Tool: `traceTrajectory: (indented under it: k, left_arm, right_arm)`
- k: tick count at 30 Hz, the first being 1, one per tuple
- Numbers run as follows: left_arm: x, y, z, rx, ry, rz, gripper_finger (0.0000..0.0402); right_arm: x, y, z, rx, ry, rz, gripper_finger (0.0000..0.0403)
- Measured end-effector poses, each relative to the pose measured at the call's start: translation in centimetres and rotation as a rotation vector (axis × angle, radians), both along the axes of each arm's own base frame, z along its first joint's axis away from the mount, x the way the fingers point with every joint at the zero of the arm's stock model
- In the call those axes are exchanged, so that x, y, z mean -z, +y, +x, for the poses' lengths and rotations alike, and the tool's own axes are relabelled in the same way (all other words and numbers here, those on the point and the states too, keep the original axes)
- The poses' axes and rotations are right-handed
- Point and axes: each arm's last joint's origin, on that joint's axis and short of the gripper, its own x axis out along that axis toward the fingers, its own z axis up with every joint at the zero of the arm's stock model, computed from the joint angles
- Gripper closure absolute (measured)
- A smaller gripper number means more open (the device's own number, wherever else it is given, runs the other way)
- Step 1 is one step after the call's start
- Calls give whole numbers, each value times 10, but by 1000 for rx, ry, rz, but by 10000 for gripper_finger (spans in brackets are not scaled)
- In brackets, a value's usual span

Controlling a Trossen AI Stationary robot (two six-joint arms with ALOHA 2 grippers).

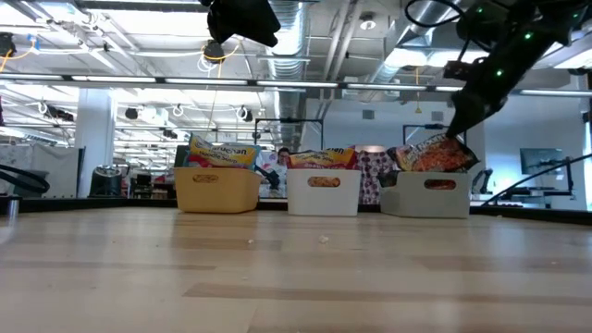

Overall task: Sort Maruchan noodles
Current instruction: Put the black noodle pack into the gray bin

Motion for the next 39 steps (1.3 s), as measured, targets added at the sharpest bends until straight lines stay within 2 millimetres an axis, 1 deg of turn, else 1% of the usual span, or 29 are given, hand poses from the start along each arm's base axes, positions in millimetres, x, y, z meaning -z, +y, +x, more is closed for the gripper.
traceTrajectory:
  k: [5, 10, 14, 21, 31, 39]
  left_arm:
    - [0, 0, 0, 0, 0, 0, 268]
    - [0, 0, 0, 0, 0, 0, 268]
    - [0, 0, 0, 0, 0, 0, 268]
    - [0, 0, 0, 0, 0, 0, 268]
    - [0, 0, 0, 0, -1, 0, 268]
    - [0, 0, 0, 6, 1, 8, 268]
  right_arm:
    - [-5, 4, -6, 30, -57, 6, 244]
    - [-6, 9, -14, 88, -111, 51, 244]
    - [-10, 13, -17, 114, -207, 95, 244]
    - [-14, 18, -17, 92, -384, 229, 244]
    - [0, 7, 1, 90, -337, 319, 244]
    - [19, -7, 13, 187, -243, 357, 244]
